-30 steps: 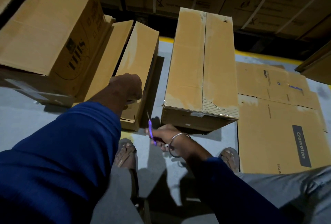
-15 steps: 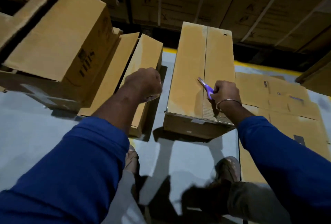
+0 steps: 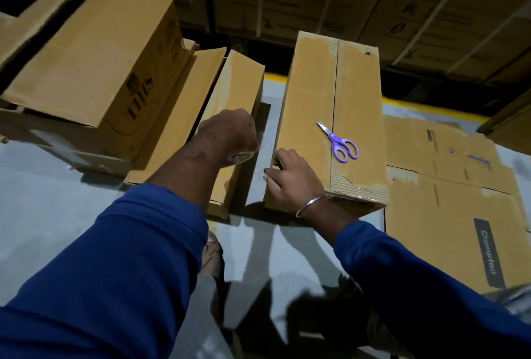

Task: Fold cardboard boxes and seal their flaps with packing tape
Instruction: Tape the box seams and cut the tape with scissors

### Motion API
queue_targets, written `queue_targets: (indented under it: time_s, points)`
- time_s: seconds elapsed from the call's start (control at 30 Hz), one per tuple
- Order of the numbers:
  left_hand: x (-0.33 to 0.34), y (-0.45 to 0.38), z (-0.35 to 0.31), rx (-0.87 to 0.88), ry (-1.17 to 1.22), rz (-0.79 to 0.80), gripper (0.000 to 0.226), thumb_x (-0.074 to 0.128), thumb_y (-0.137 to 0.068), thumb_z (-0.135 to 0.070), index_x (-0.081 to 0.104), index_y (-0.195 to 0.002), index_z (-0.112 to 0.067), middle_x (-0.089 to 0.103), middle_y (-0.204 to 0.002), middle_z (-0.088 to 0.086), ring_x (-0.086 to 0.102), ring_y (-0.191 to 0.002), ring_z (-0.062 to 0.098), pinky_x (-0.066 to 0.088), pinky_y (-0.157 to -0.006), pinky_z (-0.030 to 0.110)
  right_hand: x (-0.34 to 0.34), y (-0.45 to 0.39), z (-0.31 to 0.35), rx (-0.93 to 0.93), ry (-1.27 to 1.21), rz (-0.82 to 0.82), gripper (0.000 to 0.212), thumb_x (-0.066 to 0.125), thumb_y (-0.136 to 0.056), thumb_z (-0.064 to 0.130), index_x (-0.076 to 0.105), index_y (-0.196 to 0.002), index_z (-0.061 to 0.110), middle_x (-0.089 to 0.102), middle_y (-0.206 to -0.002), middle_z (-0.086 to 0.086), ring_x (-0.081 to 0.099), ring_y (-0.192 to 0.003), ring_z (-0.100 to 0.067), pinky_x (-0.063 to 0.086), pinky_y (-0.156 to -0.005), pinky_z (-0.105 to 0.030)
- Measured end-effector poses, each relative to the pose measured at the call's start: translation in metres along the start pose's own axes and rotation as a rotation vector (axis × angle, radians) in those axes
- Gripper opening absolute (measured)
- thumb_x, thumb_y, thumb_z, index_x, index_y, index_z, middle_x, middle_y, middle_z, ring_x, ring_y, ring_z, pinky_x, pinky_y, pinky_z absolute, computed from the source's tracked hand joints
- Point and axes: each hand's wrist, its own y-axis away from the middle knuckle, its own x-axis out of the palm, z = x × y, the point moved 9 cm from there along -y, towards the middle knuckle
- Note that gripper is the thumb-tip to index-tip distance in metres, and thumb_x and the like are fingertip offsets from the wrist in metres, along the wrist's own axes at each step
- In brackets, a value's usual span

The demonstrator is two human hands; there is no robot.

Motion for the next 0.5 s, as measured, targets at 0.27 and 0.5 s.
queue_targets:
  time_s: [0.27, 0.5]
  points:
    - [0.005, -0.007, -0.001, 0.004, 0.012, 0.018, 0.015, 0.076, -0.089, -0.032, 0.069, -0.101, -0.026, 0.062, -0.096, 0.002, 0.061, -0.091, 0.025, 0.056, -0.080, 0.039, 0.020, 0.005, 0.005, -0.058, 0.269, 0.105, 0.018, 0.074, -0.085, 0.031, 0.075, -0.072, 0.019, 0.049, -0.120, -0.005, 0.044, -0.106, -0.030, 0.040, -0.076, -0.044]
    - [0.012, -0.013, 0.005, 0.015, 0.062, 0.027, 0.011, 0.079, -0.083, -0.029, 0.069, -0.085, -0.027, 0.069, -0.096, 0.002, 0.066, -0.090, 0.025, 0.057, -0.074, 0.038, 0.020, 0.010, 0.009, -0.113, 0.265, 0.132, 0.020, 0.066, -0.092, 0.041, 0.080, -0.093, 0.027, 0.042, -0.139, -0.005, 0.040, -0.121, -0.032, 0.039, -0.086, -0.046]
